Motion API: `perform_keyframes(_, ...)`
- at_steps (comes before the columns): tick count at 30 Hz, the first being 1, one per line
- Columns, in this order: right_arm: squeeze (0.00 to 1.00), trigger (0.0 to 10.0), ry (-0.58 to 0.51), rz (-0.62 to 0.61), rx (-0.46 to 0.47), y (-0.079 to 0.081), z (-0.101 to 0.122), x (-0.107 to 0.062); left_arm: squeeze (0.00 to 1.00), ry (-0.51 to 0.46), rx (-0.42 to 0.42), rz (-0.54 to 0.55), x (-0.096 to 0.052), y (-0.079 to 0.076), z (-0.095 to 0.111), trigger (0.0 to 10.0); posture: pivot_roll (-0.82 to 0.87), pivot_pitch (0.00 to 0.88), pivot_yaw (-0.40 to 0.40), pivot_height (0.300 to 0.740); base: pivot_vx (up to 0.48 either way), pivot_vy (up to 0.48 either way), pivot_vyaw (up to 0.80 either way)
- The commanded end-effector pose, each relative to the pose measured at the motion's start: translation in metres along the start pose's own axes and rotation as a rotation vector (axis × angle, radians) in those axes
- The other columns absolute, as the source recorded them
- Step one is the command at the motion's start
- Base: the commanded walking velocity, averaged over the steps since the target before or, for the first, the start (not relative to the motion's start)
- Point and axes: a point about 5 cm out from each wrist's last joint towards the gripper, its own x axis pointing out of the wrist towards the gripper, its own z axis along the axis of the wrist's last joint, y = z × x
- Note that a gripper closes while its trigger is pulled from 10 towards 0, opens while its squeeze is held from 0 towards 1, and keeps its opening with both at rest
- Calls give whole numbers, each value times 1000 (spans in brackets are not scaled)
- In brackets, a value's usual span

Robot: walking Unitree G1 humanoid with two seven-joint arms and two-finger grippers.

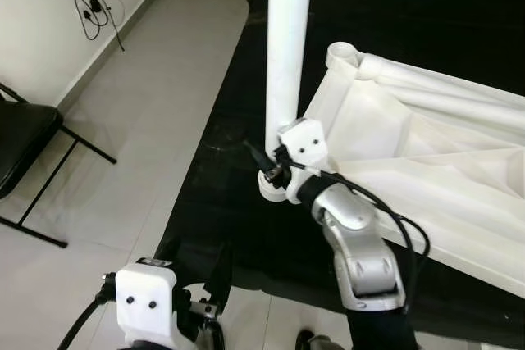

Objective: Building children table

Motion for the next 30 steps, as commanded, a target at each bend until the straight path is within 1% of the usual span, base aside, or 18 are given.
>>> perform_keyframes(1,0,0,81,-33,63,9,-13,10,0,36,-2,8,-1,1,-7,10000,133,263,-31,740,0,0,0)
perform_keyframes(2,0,0,79,-17,81,18,-10,13,0,30,0,13,0,1,-7,10000,136,261,-36,740,0,0,0)
perform_keyframes(3,0,0,79,-17,81,18,-10,13,0,30,0,13,0,1,-7,10000,136,261,-36,740,0,0,0)
perform_keyframes(4,0,10000,83,48,153,30,-7,12,0,19,4,21,1,2,-6,10000,129,259,-38,740,0,0,0)
perform_keyframes(6,0,10000,87,69,189,34,-5,9,0,17,5,23,2,2,-6,10000,129,259,-38,740,0,0,0)
perform_keyframes(7,1000,10000,71,153,236,37,-3,8,0,16,5,23,2,2,-6,10000,127,259,-35,740,0,0,0)
perform_keyframes(9,1000,10000,58,211,265,39,-1,7,0,15,5,24,2,2,-6,10000,127,259,-35,740,0,0,0)
perform_keyframes(11,1000,10000,-8,385,317,35,7,8,0,14,4,22,3,3,-6,10000,125,262,-34,740,0,0,0)
perform_keyframes(13,1000,10000,-8,385,317,35,7,8,0,14,4,22,3,3,-6,10000,125,262,-34,740,0,0,0)
perform_keyframes(14,1000,10000,-37,474,292,29,10,10,0,14,3,21,3,2,-6,10000,127,266,-36,740,0,0,0)
perform_keyframes(16,984,10000,-93,674,170,11,17,12,0,13,0,21,3,2,-5,10000,133,272,-39,740,0,0,0)
perform_keyframes(17,984,10000,-93,674,170,11,17,12,0,13,0,21,3,2,-5,10000,133,272,-39,740,0,0,0)
perform_keyframes(18,737,10000,-106,744,116,4,19,14,0,13,-1,22,3,2,-5,10000,134,272,-40,740,0,0,0)
perform_keyframes(19,737,10000,-106,744,116,4,19,14,0,13,-1,22,3,2,-5,10000,134,272,-40,740,0,0,0)
perform_keyframes(20,0,10000,-107,799,74,-3,20,16,0,13,-1,22,2,2,-5,10000,142,279,-39,740,0,0,0)
perform_keyframes(21,0,10000,-107,799,74,-3,20,16,0,13,-1,22,2,2,-5,10000,142,279,-39,740,0,0,0)
perform_keyframes(23,0,10000,-105,850,42,-21,29,30,0,17,-1,22,0,1,-4,10000,154,287,-37,740,0,0,0)
perform_keyframes(30,0,10000,-109,940,20,-26,36,44,0,26,2,17,-3,0,-3,10000,174,301,-33,740,0,0,0)
